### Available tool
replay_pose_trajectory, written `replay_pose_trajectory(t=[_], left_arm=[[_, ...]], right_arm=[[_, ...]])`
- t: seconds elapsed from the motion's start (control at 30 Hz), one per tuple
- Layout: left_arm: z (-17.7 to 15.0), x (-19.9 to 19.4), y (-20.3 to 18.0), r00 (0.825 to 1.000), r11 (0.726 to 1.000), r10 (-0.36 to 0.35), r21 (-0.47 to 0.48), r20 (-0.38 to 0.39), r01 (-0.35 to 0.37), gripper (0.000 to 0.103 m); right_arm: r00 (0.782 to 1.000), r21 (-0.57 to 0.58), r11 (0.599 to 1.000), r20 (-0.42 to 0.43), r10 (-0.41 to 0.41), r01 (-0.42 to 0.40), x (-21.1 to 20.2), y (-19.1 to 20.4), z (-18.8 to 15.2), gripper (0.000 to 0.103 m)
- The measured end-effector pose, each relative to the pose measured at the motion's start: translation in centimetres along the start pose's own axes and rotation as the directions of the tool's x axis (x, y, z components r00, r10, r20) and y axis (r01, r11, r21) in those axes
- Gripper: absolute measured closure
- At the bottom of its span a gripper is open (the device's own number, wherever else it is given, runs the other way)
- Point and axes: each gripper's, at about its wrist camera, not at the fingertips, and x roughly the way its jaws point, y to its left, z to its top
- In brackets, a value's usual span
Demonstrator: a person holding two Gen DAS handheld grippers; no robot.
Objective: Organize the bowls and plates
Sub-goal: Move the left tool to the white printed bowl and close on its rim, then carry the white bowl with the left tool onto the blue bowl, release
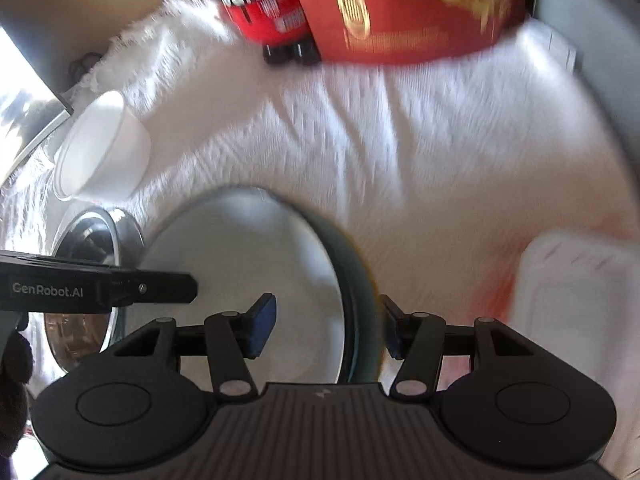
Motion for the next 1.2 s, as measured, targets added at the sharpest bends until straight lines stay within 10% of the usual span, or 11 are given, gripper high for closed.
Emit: replay_pose_trajectory(t=[0.2, 0.37, 0.53, 0.73, 0.93, 1.2], left_arm=[[-0.1, -6.4, 3.4, 0.984, 0.993, -0.043, -0.099, 0.175, 0.061, 0.077], [-0.6, -10.9, 10.3, 0.919, 0.945, 0.183, -0.319, 0.350, -0.067, 0.077], [0.2, -11.1, 16.8, 0.875, 0.849, 0.348, -0.508, 0.336, -0.143, 0.077], [1.5, -8.5, 19.4, 0.890, 0.823, 0.338, -0.556, 0.306, -0.121, 0.076], [1.8, -6.6, 19.4, 0.910, 0.837, 0.265, -0.545, 0.319, -0.052, 0.078], [4.0, -4.8, 14.4, 0.936, 0.897, 0.126, -0.440, 0.330, 0.034, 0.079]], right_arm=[[0.969, -0.210, 0.967, 0.226, -0.097, 0.146, -5.1, 4.4, 2.5, 0.022], [0.970, -0.294, 0.947, 0.237, -0.059, 0.129, -4.3, 9.1, 6.8, 0.019], [0.991, -0.324, 0.946, 0.133, 0.023, 0.021, -0.7, 13.9, 11.1, 0.018], [0.993, -0.329, 0.940, 0.045, 0.113, -0.092, 4.9, 18.6, 14.5, 0.020], [0.985, -0.245, 0.957, -0.117, 0.127, -0.153, 12.1, 20.4, 15.5, 0.067], [0.983, -0.174, 0.968, -0.060, 0.171, -0.179, 7.6, 15.2, 15.1, 0.068]])
